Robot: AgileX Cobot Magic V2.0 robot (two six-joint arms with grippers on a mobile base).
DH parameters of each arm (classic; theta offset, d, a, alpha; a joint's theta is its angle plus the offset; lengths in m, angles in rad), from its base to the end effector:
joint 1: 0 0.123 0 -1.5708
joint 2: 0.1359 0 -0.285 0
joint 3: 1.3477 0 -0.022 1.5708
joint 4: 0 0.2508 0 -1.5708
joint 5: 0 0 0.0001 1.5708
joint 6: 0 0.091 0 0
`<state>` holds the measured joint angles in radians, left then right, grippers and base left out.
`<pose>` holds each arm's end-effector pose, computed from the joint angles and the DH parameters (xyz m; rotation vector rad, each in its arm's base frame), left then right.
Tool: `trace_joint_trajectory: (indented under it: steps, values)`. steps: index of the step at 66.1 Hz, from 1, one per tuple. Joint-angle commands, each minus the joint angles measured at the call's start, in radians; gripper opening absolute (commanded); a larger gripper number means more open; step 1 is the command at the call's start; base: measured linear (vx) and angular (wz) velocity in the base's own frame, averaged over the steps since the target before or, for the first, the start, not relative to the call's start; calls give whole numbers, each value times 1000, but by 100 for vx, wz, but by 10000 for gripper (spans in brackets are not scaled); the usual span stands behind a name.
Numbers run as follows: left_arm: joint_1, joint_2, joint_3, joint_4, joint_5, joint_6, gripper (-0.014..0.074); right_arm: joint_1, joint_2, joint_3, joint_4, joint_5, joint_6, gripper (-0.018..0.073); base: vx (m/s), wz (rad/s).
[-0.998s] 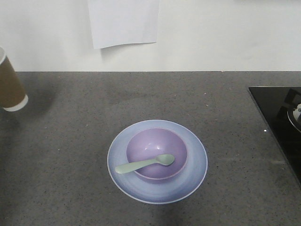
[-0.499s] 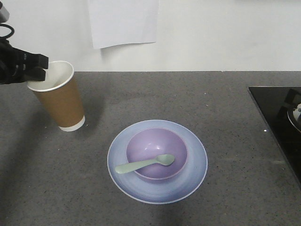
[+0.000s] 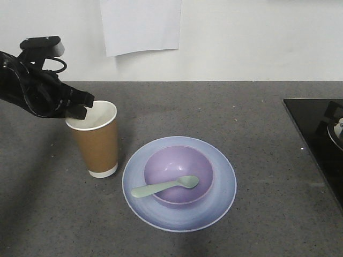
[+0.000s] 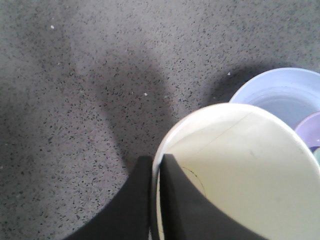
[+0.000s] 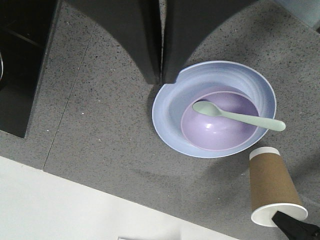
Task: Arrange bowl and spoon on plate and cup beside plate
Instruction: 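Carry the cup by its rim and set it beside the blue plate, then open the left gripper to release the cup rim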
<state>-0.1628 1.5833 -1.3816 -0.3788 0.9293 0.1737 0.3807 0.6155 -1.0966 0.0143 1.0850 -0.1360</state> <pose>0.3312 -0.0817 0.3245 0.2450 2.5680 -0.4710 0.0649 0.0272 0.4260 -0.5351 2.0221 0.1657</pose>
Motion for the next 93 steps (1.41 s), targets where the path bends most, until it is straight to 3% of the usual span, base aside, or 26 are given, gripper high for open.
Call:
trace_joint_trajectory:
  steps: [1, 93]
  values:
    - [-10, -19, -27, -17, -41, -5, -7, -4, 4, -21, 2, -63, -1, -5, 0, 0]
    - [-11, 15, -27, -15, 6, -3, -7, -4, 4, -21, 1, -59, -2, -5, 0, 0]
